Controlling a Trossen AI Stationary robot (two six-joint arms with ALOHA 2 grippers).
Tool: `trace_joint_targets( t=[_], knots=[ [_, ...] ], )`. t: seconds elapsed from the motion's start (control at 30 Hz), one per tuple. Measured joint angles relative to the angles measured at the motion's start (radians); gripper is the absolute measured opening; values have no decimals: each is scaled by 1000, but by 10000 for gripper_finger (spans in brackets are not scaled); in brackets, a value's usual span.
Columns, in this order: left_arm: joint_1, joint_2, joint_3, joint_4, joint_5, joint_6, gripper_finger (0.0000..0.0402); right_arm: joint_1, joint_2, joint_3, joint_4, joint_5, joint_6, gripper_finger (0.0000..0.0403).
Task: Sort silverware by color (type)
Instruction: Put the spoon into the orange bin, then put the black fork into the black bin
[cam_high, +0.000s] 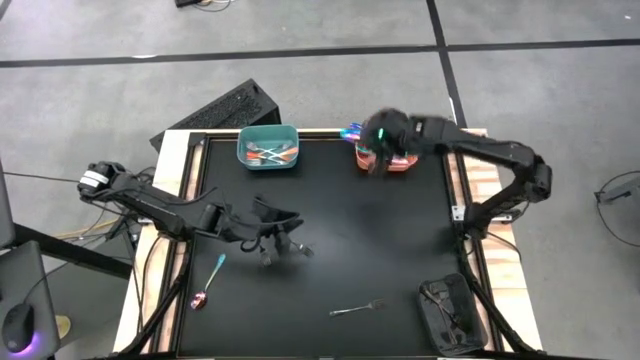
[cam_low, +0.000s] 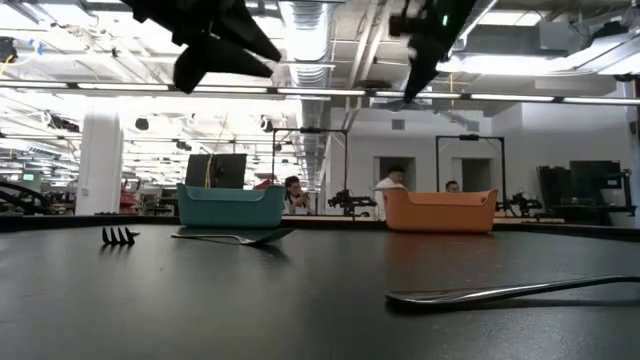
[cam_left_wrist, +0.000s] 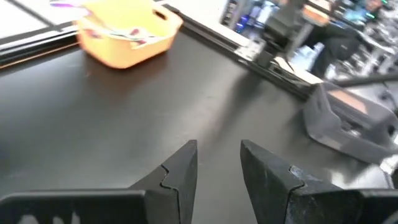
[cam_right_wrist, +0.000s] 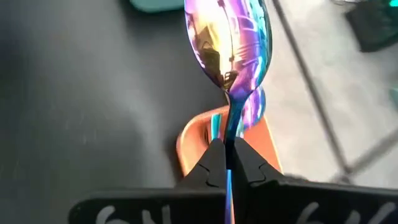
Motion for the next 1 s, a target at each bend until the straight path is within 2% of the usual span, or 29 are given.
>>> trace_joint_targets(
  t=[0.1,0.23,0.33,0.43,0.53,0.67,0.83,0.9,1.0],
  knots=[
    [-19,-2,0,-43,-68,-87,110,-148,-7,-84,135,-149,-88,7],
    [-58,-2,0,-96,-138,-231,110,-284,-7,-194,269,-193,-249,7],
    [-79,-2,0,-140,-177,-300,110,-371,-5,-272,331,-285,-336,7],
    [-82,-2,0,-170,-182,-349,110,-427,-5,-334,438,-374,-374,7],
    [-75,-2,0,-184,-180,-395,110,-481,-4,-355,436,-405,-357,24],
    [-63,-2,0,-184,-179,-408,110,-515,-5,-361,437,-442,-329,83],
    [-49,-2,0,-180,-167,-402,110,-513,-13,-362,357,-468,-281,161],
    [-44,-2,0,-163,-143,-394,110,-491,-12,-362,310,-477,-220,176],
    [-44,-2,0,-144,-123,-368,110,-423,-26,-366,249,-614,-93,178]
  ],
)
